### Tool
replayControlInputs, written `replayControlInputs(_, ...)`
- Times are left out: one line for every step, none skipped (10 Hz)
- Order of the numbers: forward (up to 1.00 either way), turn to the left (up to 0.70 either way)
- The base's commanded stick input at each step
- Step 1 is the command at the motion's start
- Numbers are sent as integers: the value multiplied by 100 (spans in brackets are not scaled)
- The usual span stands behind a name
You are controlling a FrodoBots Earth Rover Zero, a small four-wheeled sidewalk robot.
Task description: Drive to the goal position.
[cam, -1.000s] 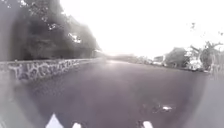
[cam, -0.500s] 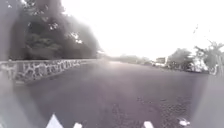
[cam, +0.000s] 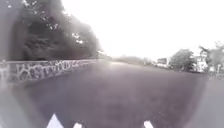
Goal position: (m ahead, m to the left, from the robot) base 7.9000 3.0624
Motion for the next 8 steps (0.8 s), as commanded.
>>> replayControlInputs(70,-34)
replayControlInputs(70,-34)
replayControlInputs(70,-34)
replayControlInputs(70,-16)
replayControlInputs(70,-7)
replayControlInputs(70,-33)
replayControlInputs(70,-29)
replayControlInputs(70,-25)
